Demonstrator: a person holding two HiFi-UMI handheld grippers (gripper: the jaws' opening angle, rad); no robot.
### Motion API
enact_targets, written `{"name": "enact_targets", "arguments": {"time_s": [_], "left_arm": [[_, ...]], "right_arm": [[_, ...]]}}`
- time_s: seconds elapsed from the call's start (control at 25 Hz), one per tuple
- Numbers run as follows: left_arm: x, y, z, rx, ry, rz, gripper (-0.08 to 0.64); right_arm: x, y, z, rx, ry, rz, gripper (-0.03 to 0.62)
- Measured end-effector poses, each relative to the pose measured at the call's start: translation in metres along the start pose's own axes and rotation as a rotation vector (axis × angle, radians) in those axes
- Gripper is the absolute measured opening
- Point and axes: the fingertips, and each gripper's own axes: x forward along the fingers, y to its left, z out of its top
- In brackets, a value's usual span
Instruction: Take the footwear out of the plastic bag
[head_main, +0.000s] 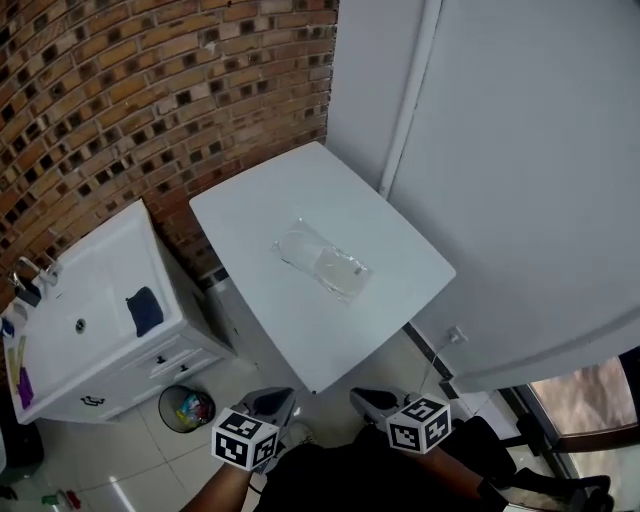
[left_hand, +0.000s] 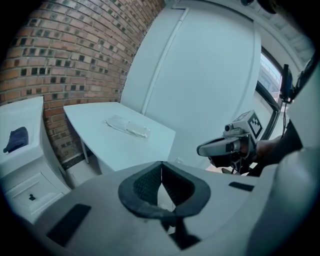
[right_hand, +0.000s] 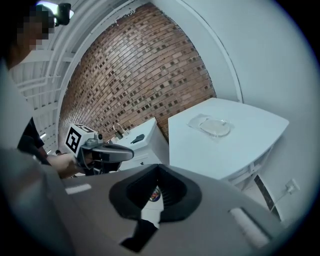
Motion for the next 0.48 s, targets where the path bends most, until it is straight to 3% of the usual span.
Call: {"name": "enact_targets", "arguments": {"time_s": [0.2,0.48], "left_arm": [[0.008,0.011,0.004,0.001,-0.009,-0.010,0.008],[0.031,0.023,0.021,-0.008,-0.020,0.019,0.008]], "right_arm": [[0.005,-0.014,0.002,0.032,0.005,-0.029,0.003],[0.021,-0.030,0.023,-0.014,0.025,0.019,0.003]]}}
